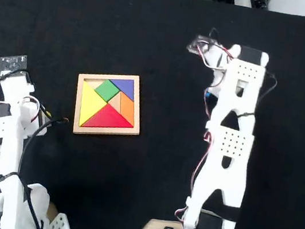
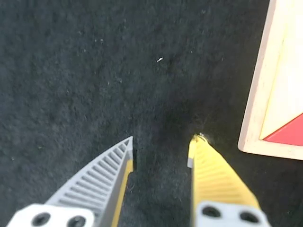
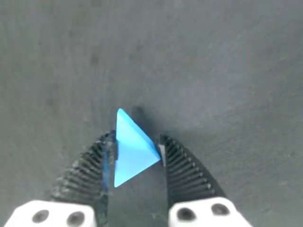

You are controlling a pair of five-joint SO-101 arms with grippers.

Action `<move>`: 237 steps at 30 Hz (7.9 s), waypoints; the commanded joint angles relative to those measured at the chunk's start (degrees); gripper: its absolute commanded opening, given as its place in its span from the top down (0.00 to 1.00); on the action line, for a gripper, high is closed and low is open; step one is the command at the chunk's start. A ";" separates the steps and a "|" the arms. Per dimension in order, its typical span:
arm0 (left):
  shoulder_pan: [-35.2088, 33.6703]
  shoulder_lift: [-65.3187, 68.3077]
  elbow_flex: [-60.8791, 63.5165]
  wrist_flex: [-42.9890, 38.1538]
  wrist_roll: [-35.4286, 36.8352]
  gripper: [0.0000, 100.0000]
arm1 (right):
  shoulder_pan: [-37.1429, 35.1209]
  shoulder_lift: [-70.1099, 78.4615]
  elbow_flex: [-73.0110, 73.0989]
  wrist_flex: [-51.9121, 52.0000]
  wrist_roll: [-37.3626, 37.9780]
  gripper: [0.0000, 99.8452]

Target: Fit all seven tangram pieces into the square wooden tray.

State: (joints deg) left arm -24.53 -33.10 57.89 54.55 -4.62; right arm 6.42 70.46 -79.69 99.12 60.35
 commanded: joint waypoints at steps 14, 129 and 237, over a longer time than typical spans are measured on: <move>-0.66 -1.85 2.95 -0.70 0.18 0.81 | -17.05 -30.11 26.95 2.11 -31.82 0.99; -35.30 -2.02 11.21 -5.63 -9.14 0.81 | -46.77 -0.75 -5.14 -4.04 -106.20 0.99; -35.30 -2.02 11.21 -5.63 -9.14 0.81 | -40.44 4.00 -12.44 -9.41 -80.70 0.99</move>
State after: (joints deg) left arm -59.34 -33.80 69.32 49.54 -13.67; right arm -37.36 76.18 -86.73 87.08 -20.62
